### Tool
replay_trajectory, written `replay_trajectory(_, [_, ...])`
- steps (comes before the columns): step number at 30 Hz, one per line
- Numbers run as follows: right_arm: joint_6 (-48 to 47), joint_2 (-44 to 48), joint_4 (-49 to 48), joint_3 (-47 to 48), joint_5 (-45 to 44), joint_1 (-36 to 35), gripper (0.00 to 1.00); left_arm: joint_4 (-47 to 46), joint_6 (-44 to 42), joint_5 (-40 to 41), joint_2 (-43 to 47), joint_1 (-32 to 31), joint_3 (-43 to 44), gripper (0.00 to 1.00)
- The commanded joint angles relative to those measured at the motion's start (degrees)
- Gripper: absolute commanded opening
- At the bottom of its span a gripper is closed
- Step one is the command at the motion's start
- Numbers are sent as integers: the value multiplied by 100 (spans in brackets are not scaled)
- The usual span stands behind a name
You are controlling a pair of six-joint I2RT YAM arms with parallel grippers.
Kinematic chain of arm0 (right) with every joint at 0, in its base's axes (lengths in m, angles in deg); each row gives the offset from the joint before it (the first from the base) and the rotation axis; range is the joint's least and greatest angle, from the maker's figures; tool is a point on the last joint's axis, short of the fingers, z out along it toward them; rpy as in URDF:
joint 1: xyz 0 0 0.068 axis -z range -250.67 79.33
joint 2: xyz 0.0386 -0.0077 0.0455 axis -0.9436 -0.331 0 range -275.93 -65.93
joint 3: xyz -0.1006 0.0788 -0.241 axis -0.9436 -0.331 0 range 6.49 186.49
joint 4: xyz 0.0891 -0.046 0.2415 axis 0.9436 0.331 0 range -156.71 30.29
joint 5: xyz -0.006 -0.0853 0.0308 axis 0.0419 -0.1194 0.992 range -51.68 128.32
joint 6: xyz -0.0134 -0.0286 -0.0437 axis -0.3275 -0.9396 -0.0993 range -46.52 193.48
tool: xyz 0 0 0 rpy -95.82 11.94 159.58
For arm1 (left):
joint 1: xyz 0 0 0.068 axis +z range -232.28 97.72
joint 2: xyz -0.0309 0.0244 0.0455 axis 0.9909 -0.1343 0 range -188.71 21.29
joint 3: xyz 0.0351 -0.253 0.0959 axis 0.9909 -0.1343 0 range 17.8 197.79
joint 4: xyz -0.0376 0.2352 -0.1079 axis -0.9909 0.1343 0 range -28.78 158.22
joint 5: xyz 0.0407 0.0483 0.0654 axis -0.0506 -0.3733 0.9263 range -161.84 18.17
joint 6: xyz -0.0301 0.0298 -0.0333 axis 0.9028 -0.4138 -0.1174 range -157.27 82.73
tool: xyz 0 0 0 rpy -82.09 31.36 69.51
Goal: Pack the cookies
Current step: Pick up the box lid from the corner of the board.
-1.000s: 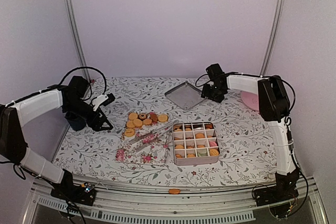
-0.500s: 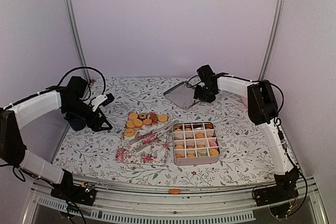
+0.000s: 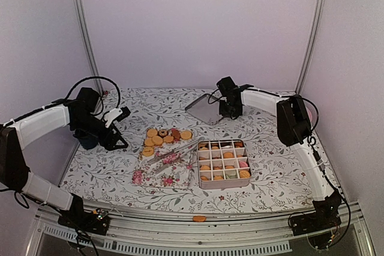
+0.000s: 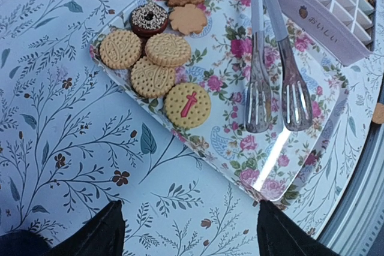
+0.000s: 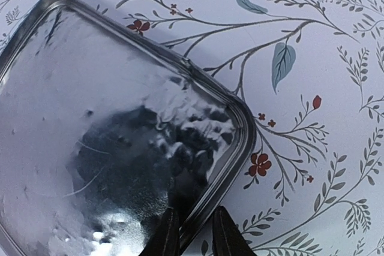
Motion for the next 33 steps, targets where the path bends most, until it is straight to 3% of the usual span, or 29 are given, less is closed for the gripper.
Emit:
replay_trajectory(1, [-168, 30, 432, -122, -177, 34, 15, -87, -12, -51, 138, 61, -38, 76])
replay_trajectory(7, [-273, 516, 160, -238, -82, 213, 1, -86, 8, -42, 182, 57, -63, 76])
replay_trajectory(15, [-437, 1317, -392, -444, -214, 351, 0, -48, 47, -108, 119, 62, 51, 76])
replay_trajectory(23, [-785, 4264, -4063, -4128, -341, 177, 0, -262, 568, -670, -298, 25, 685, 77])
replay_trajectory(33, [-948, 5402, -4912, -5293, -415, -761, 0, -254, 1645, -2789, -1673, -465, 2862, 76])
